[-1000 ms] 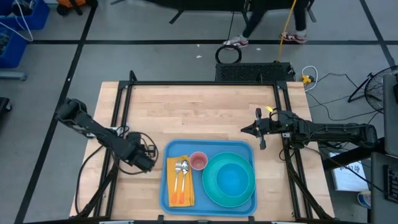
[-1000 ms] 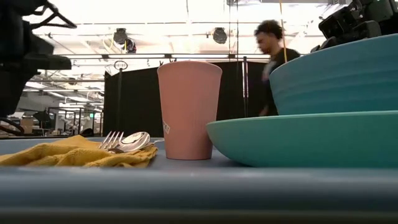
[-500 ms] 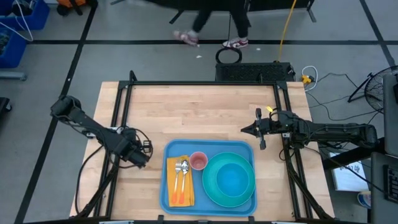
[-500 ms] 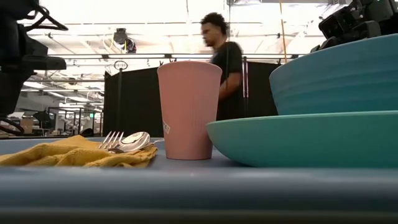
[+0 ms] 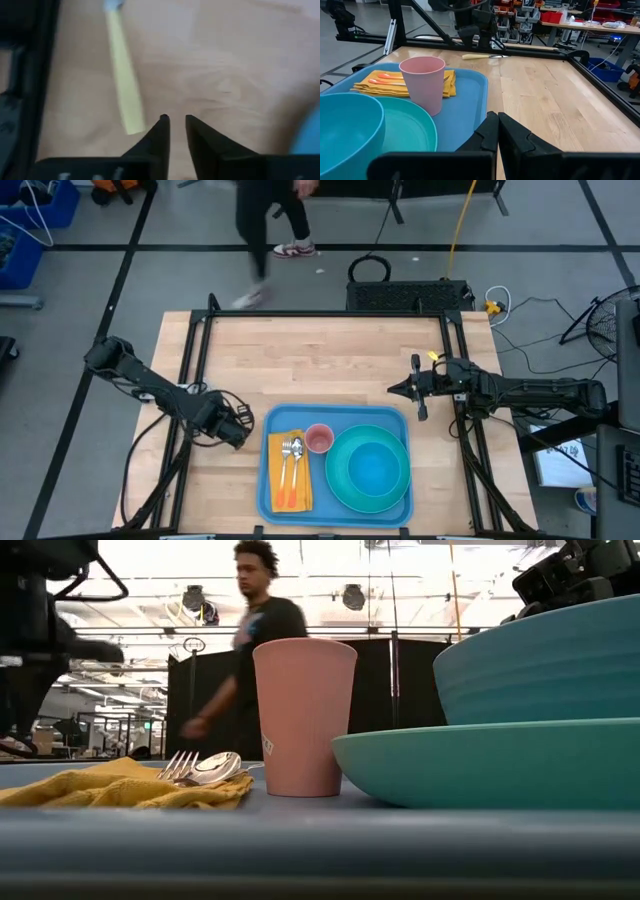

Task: Set up tray
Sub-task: Put the knife on the yellow napkin to the left of the orange fork

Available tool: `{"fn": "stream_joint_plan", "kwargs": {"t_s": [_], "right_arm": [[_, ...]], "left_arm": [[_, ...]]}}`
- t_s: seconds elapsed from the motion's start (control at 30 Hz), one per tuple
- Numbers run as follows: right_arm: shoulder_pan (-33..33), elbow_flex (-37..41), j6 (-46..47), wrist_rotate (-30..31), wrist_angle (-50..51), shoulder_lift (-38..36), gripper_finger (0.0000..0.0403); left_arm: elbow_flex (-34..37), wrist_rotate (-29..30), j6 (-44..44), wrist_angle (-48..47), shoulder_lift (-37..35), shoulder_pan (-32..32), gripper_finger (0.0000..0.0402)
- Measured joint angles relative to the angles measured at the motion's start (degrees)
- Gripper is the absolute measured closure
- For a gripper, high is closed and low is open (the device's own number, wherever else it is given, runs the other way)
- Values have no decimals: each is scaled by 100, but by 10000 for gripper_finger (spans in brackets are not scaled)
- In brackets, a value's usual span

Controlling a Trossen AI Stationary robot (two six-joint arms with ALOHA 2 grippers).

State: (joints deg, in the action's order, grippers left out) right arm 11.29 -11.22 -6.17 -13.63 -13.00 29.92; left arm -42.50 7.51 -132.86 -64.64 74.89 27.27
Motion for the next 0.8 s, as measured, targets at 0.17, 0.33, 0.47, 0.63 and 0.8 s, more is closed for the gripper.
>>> {"fn": "stream_joint_plan", "kwargs": {"t_s": [0.17,0.33,0.47,0.63,0.8], "right_arm": [[0,0,-74,1,89,1,403],[-1,0,-203,11,171,0,403],[0,0,-203,11,171,1,403],[-2,0,-203,15,167,0,403],[0,0,-202,22,92,0,403]], "left_arm": [[4,-220,-231,-130,195,-15,260],[12,-335,-273,-208,203,-172,158],[266,-447,-254,-180,202,-380,98],[798,-553,-205,370,201,-515,71],[1218,-715,-16,926,168,-642,82]]}}
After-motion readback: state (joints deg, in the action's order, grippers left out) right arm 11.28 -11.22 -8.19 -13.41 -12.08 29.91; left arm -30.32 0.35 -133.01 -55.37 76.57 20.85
